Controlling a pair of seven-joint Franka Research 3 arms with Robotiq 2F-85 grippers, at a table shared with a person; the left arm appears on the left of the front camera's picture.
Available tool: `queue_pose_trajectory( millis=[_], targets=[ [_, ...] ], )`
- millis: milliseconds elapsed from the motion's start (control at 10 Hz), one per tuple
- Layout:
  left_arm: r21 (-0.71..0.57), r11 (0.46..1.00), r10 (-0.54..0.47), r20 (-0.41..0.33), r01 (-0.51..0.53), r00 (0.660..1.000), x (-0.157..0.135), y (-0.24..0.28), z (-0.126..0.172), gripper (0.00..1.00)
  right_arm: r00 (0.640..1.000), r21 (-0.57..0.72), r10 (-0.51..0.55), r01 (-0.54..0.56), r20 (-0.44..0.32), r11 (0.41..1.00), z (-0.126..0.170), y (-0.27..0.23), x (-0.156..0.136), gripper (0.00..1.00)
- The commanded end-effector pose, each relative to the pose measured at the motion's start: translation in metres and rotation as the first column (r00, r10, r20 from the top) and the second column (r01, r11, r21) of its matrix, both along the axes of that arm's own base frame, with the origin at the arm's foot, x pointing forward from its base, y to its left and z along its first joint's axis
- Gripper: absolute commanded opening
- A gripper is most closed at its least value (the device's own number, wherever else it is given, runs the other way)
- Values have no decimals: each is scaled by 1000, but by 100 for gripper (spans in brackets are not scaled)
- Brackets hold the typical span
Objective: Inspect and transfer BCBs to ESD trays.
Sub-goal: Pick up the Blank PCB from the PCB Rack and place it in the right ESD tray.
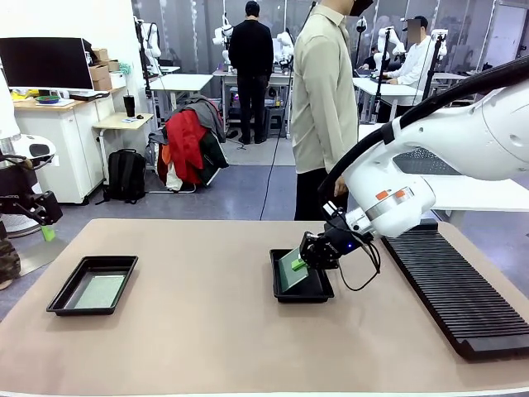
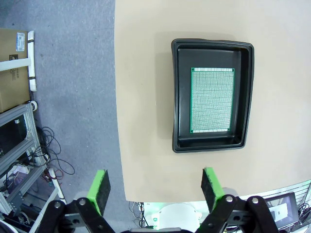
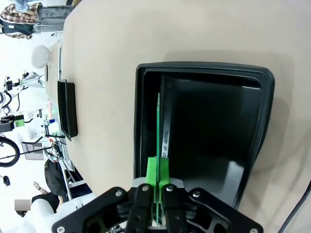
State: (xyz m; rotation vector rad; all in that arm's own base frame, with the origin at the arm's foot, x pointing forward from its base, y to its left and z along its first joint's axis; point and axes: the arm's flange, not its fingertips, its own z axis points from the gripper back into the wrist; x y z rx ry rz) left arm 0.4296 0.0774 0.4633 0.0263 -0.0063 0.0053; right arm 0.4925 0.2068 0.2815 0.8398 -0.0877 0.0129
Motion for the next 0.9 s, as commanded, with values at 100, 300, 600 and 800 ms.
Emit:
queue_pose_trajectory(
  millis=[100,300,600,800],
  targets=[
    [0,1000,-5,2,5,1000,-1,1,-2,100,1000,0,0,0,0,1000,0,0,0,2],
    [0,1000,-5,2,5,1000,-1,1,-2,100,1000,0,0,0,0,1000,0,0,0,2],
    [0,1000,-5,2,5,1000,-1,1,-2,100,1000,-1,-1,1,-3,1000,-1,0,0,2],
    [0,1000,-5,2,5,1000,-1,1,-2,100,1000,-71,-10,9,-12,997,11,6,-4,19]
  ],
)
